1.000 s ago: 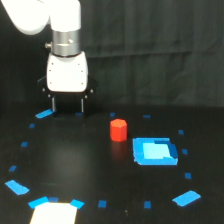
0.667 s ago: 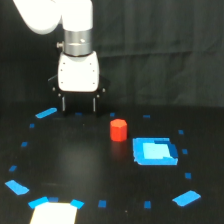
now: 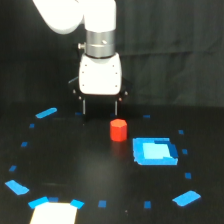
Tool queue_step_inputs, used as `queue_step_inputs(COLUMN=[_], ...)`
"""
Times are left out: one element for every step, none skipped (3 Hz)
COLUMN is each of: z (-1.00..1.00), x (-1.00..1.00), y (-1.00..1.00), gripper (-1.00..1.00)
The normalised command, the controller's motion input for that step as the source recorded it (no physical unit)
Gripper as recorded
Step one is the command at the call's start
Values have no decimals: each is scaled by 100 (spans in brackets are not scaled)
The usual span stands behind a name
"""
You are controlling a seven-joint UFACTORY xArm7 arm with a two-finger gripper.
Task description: Pick up the red object from the table
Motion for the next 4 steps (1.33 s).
queue_step_inputs(z=[-100,-56,-16,-50], x=[-33,-16,-39,-84], y=[-100,-100,-40,16], gripper=[78,42,-100,-99])
